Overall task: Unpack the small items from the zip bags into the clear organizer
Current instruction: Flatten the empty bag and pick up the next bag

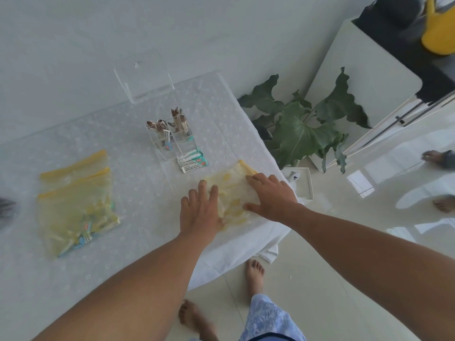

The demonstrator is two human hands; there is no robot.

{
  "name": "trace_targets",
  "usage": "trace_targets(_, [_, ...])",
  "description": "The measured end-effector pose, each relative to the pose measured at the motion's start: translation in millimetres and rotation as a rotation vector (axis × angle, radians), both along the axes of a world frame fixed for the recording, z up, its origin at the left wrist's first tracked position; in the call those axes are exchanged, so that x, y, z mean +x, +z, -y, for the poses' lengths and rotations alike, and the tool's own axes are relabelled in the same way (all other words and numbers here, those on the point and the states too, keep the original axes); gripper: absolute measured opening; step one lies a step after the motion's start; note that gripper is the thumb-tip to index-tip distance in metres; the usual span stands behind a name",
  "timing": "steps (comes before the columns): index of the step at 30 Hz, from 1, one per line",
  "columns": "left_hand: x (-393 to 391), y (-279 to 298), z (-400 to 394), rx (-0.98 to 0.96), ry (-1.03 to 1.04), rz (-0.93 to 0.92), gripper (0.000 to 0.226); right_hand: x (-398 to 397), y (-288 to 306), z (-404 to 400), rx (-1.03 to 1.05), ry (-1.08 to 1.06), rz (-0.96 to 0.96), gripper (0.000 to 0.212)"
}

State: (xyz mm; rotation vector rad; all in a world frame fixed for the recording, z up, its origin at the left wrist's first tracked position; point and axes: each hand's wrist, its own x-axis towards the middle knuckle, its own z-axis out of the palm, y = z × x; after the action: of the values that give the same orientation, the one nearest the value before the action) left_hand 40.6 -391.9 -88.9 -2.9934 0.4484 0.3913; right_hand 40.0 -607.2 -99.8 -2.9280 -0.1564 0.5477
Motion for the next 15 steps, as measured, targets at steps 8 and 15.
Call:
trace_targets(8, [20.9,-6.6,-1.6,0.047,0.158,-0.298,0.111,-22.8,-3.5,1.4,-0.141,0.1,0.039,0.079])
trace_targets(15, [5.9,-6.1,-7.6,-0.204,0.14,-0.179,0.092,-4.1,16.9,-16.7,-0.301,0.162,0.142,0.055])
